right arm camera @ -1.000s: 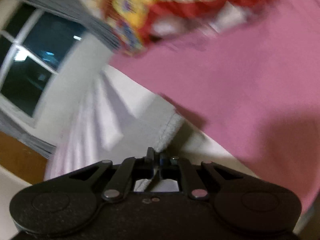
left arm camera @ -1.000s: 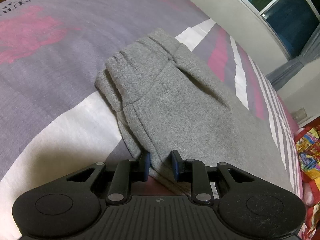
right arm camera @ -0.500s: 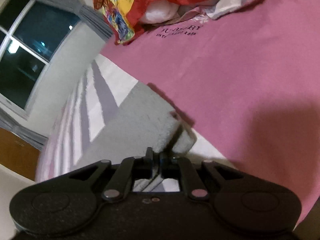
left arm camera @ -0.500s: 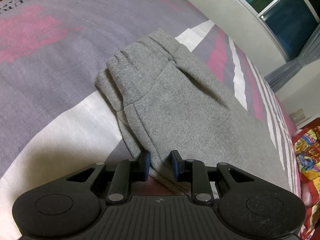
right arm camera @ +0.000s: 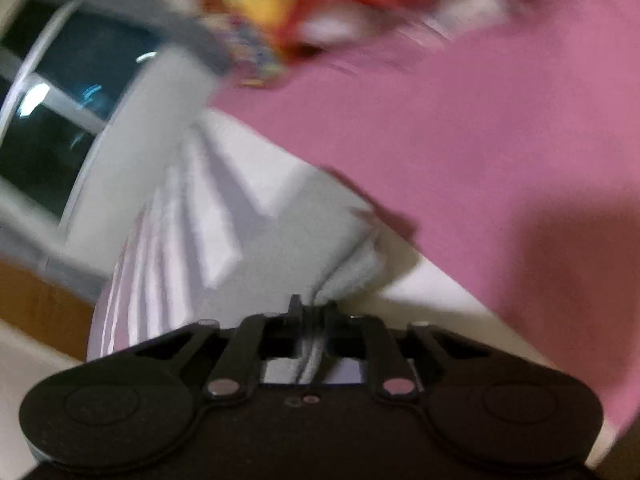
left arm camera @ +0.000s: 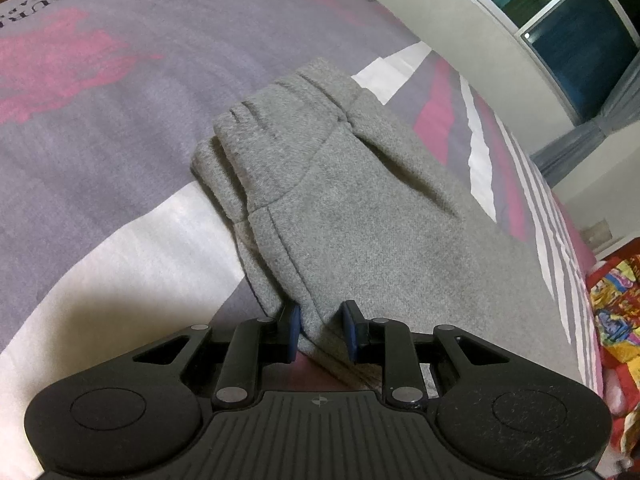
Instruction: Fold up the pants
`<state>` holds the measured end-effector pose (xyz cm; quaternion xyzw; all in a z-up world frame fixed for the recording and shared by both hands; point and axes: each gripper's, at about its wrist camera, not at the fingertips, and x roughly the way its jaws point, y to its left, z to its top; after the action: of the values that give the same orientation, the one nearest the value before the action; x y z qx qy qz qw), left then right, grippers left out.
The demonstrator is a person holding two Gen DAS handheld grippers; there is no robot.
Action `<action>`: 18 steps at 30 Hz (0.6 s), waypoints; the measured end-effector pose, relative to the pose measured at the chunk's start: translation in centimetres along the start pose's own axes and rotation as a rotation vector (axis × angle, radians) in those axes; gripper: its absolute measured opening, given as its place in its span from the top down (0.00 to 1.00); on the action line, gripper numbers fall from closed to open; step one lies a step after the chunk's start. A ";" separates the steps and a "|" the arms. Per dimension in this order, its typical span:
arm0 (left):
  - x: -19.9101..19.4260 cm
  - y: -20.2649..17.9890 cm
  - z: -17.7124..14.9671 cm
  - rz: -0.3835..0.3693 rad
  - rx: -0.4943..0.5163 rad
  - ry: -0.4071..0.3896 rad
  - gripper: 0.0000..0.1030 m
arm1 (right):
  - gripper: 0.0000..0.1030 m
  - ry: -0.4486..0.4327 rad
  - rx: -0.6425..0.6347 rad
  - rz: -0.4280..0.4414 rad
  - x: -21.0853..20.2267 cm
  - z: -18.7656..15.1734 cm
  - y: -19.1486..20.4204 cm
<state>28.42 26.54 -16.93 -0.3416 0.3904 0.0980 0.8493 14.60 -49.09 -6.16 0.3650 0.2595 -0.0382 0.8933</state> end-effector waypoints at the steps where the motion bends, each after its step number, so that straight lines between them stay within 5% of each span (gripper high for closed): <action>1: 0.0 0.0 -0.1 -0.002 0.000 -0.002 0.76 | 0.92 -0.045 -0.054 0.028 -1.1 0.4 1.1; 4: 0.0 0.2 -0.1 -0.006 0.000 -0.001 0.76 | 0.91 -0.128 -0.175 -0.018 -2.1 0.1 2.2; 6: 0.0 0.3 0.0 -0.008 0.002 0.003 0.76 | 0.83 -0.059 -0.160 -0.227 1.0 -0.6 0.3; 7: -0.1 0.4 0.0 -0.011 0.000 0.002 0.76 | 0.77 0.044 -0.127 -0.325 3.0 -0.9 -1.0; 14: -2.8 1.9 -0.8 -0.061 -0.084 -0.090 0.76 | 0.74 -0.080 -0.203 -0.251 -0.8 -3.2 1.6; 18: -6.2 -1.1 -1.8 -0.086 0.054 -0.206 0.76 | 0.73 -0.073 -0.328 -0.194 -0.8 -4.0 4.4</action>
<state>23.65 25.10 -12.69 -0.3233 0.2884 0.0858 0.8972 13.29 -43.24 -5.39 0.1860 0.2635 -0.0945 0.9418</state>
